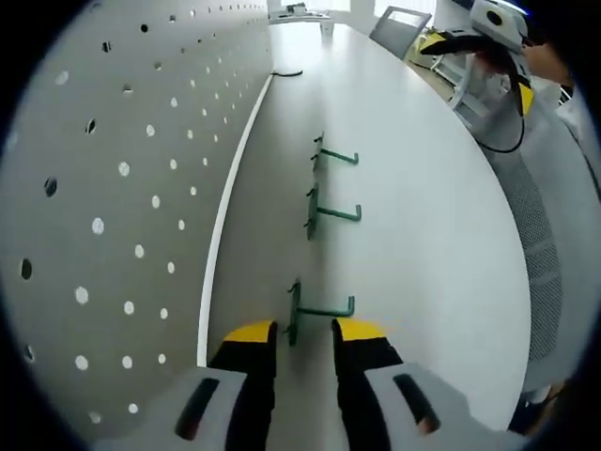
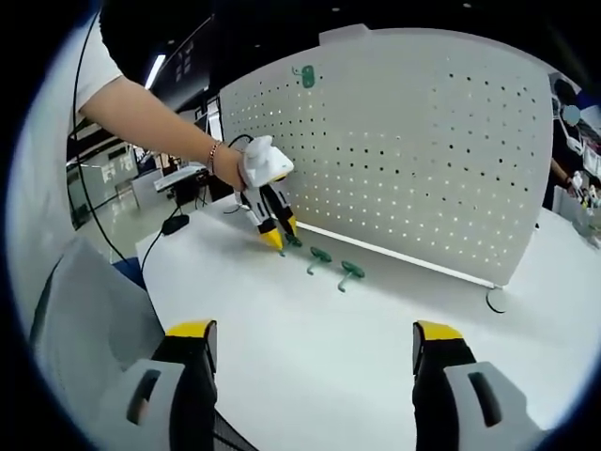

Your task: Insert the hook assembly into the mounting plate slot until the hook locks in place.

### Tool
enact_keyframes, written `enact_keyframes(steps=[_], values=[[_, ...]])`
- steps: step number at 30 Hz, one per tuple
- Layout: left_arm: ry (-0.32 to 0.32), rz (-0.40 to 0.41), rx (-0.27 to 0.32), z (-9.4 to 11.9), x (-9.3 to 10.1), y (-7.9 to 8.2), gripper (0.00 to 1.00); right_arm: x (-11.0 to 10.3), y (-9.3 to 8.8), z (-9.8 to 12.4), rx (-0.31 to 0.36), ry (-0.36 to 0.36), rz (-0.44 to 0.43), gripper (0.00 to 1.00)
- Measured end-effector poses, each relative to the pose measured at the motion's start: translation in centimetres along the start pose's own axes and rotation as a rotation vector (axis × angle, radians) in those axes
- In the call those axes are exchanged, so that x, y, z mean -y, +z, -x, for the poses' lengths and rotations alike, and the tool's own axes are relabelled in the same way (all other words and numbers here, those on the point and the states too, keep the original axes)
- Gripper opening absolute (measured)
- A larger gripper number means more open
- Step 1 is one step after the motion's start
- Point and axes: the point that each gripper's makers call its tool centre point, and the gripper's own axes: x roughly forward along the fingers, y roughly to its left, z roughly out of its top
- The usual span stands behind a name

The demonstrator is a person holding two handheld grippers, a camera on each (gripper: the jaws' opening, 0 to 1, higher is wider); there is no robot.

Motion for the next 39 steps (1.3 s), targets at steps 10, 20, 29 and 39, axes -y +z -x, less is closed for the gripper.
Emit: enact_keyframes(steps=[10,20,29,39], values=[[0.029,-0.013,-0.006,0.1,-0.5,-0.2,0.11,0.1,0.1,0.0,0.005,-0.002,-0.005,0.83],[0.066,-0.006,-0.009,-0.1,-1.1,-0.2,0.04,0.3,0.0,0.1,0.002,-0.008,-0.007,0.82],[0.065,0.001,-0.012,-0.1,-1.1,-0.2,0.03,0.3,0.0,0.1,0.004,-0.007,-0.007,0.82],[0.102,-0.014,0.005,0.0,-1.1,-0.1,0.03,0.4,0.1,0.1,0.008,-0.011,-0.012,0.82]])
